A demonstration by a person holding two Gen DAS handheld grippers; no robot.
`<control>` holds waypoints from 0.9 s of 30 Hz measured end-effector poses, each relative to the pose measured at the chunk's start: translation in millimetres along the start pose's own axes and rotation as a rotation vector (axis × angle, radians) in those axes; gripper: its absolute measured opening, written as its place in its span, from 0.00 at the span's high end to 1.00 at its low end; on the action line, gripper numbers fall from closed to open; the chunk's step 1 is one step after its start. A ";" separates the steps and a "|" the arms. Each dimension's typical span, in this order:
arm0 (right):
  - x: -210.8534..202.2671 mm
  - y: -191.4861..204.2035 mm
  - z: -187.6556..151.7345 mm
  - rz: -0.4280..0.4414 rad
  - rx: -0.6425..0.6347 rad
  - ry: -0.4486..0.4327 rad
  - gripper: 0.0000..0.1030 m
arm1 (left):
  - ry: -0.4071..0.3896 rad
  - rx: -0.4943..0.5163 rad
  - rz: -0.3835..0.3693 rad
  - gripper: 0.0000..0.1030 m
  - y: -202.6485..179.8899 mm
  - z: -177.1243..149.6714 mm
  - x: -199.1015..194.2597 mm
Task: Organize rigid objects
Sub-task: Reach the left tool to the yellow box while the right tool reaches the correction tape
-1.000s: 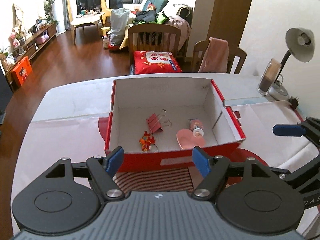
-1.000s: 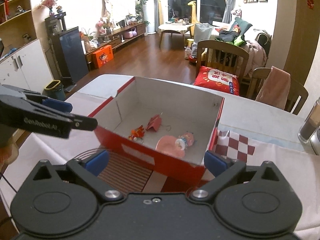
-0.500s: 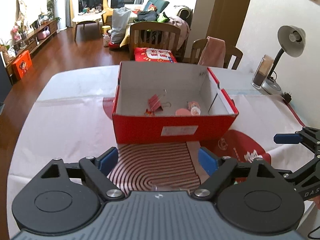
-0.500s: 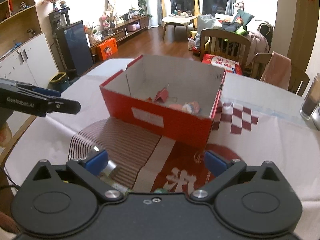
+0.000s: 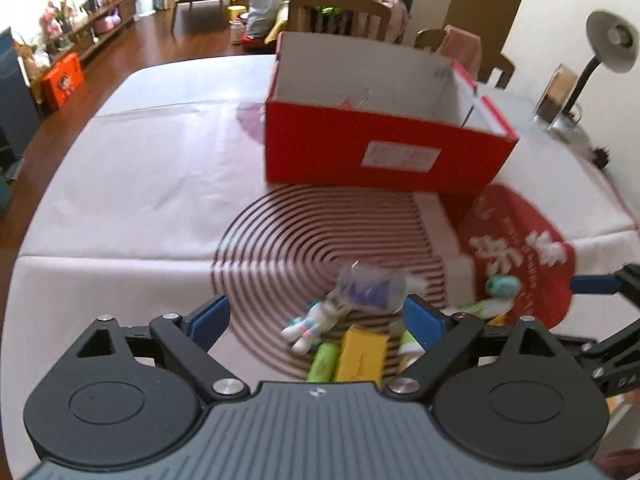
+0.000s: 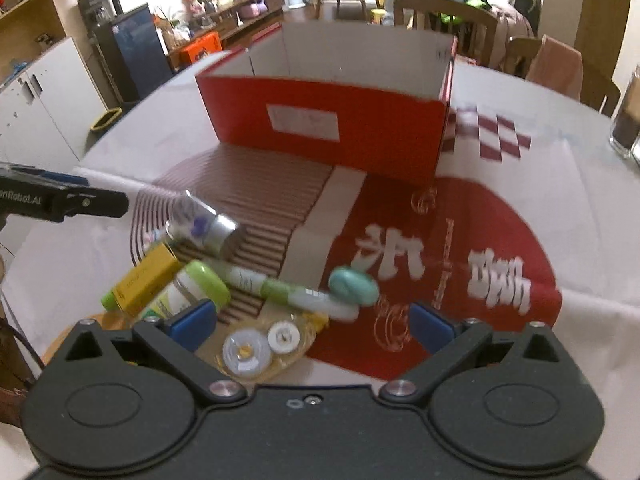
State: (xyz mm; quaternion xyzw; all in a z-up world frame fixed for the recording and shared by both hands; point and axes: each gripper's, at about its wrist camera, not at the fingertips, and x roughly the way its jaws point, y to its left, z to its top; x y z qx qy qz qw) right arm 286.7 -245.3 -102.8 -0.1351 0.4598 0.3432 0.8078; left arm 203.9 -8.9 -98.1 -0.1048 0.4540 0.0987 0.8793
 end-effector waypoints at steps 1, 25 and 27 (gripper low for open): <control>2.9 -0.2 -1.2 -0.011 0.004 0.004 0.01 | 0.000 0.011 0.016 0.09 -1.0 -3.4 1.5; 58.2 32.8 -4.0 -0.168 0.037 0.085 0.03 | 0.019 0.119 0.063 0.09 -19.5 -45.4 30.5; 58.9 38.2 -5.0 -0.177 0.016 0.078 0.03 | 0.028 0.144 0.071 0.09 -24.4 -47.6 32.8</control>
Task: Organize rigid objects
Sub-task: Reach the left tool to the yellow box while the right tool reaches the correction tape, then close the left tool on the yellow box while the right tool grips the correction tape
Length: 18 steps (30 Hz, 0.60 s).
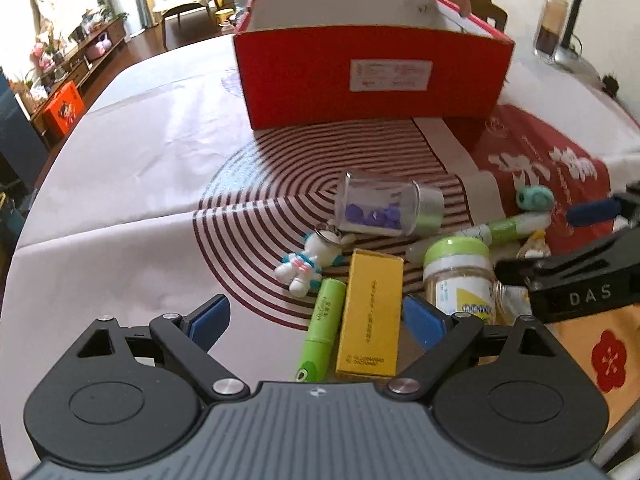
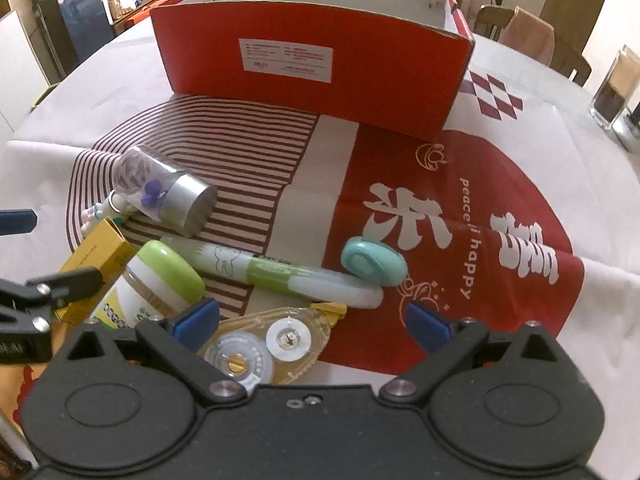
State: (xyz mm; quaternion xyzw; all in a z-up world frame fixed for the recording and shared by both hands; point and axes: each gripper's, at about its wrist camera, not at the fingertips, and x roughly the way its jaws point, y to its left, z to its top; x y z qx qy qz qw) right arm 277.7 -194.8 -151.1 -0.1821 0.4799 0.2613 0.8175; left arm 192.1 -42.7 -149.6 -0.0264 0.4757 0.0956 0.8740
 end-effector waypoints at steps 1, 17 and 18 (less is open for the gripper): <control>-0.5 3.5 -0.9 -0.004 -0.019 -0.001 0.03 | 0.002 0.015 -0.003 0.09 -3.2 -1.1 0.6; -1.4 -30.4 -27.7 0.014 0.014 0.068 0.16 | -0.014 0.105 -0.005 0.39 -21.5 -4.8 1.2; -2.6 -32.6 -29.4 0.022 0.015 0.068 0.18 | -0.014 0.111 -0.007 0.42 -22.9 -5.1 1.2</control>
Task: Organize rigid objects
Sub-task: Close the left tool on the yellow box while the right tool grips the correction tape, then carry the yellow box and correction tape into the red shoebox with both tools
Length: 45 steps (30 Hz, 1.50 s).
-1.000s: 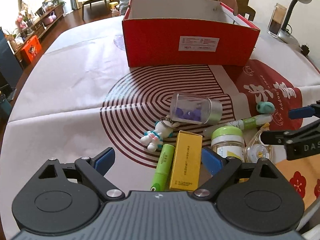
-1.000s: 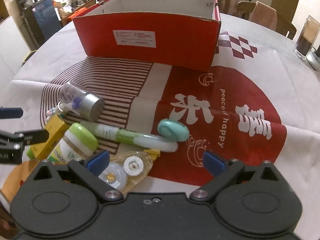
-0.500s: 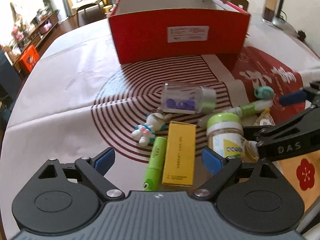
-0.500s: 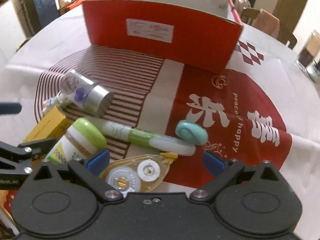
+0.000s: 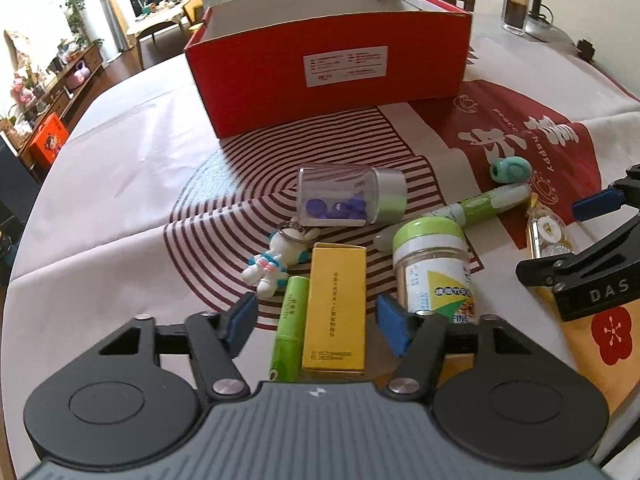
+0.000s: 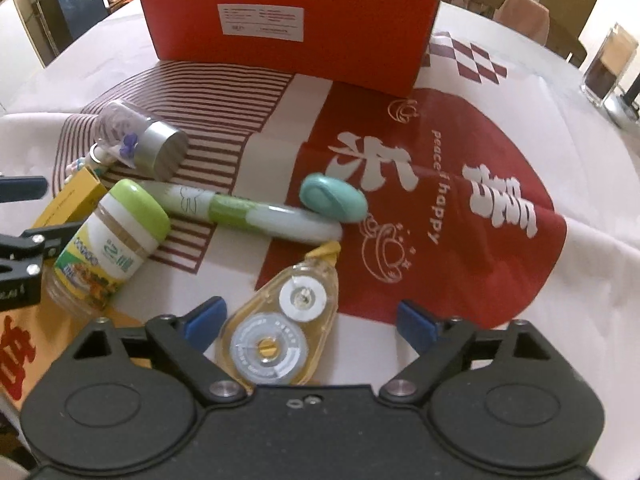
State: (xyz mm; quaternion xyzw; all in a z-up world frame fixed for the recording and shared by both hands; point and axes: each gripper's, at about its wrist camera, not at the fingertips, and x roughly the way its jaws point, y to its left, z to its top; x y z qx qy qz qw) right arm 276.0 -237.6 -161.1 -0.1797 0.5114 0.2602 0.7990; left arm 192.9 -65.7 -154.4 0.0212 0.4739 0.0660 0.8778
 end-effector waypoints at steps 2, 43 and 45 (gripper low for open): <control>-3.4 -2.1 -3.7 0.006 -0.007 -0.004 0.25 | 0.001 0.017 0.001 0.46 -3.0 -0.3 0.4; -73.1 -43.5 24.0 0.033 0.004 -0.148 0.52 | -0.068 -0.094 -0.030 0.72 21.6 45.5 -30.7; -76.8 -44.8 30.1 0.030 0.000 -0.160 0.52 | -0.087 -0.107 -0.031 0.72 25.7 52.7 -36.4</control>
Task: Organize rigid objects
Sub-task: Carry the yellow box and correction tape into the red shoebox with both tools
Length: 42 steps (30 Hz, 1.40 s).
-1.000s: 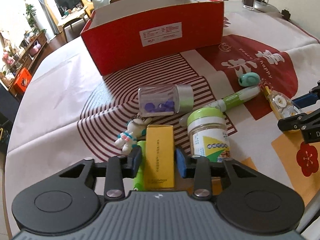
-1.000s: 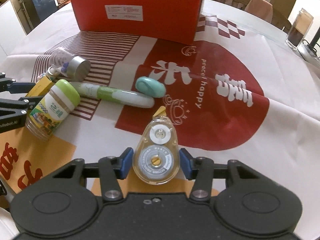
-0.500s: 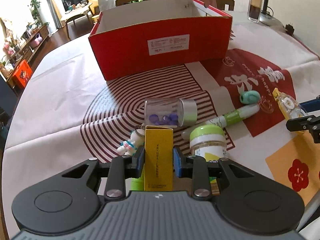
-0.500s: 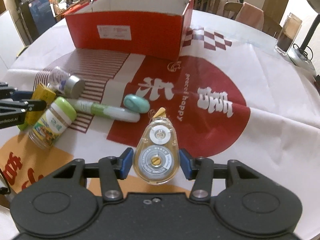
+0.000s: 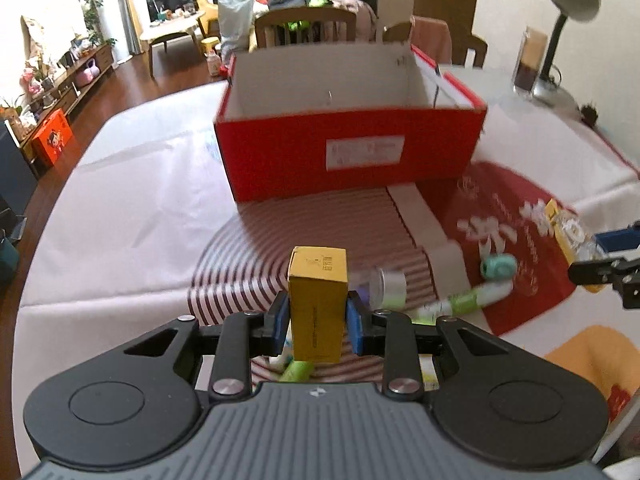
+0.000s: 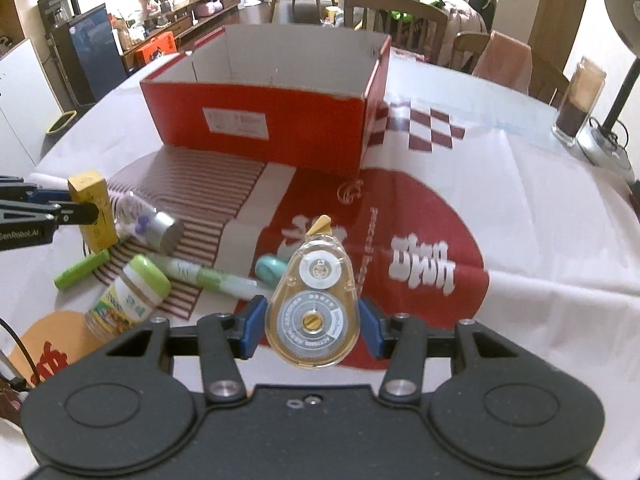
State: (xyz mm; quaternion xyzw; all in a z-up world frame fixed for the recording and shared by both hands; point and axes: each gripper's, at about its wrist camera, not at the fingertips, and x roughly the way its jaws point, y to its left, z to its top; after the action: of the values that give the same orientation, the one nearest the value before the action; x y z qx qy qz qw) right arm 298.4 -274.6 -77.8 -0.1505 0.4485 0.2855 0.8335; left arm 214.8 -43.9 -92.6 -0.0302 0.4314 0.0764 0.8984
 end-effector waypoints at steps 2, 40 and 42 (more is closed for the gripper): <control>-1.9 -2.3 7.8 0.003 0.003 -0.010 0.52 | -0.015 -0.011 -0.004 0.72 2.9 8.9 -4.2; 38.6 -4.5 188.0 -0.055 -0.100 -0.173 0.52 | -0.067 -0.008 -0.028 0.72 37.7 197.4 42.3; 49.5 -3.1 193.9 -0.058 -0.103 -0.159 0.52 | -0.056 -0.001 -0.030 0.72 35.7 204.3 52.2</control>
State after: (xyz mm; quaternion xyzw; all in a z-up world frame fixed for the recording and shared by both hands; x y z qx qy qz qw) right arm 450.1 -161.8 -12.0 -0.1830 0.3610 0.2951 0.8655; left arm 398.6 21.7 -5.0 -0.0352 0.4057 0.0639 0.9111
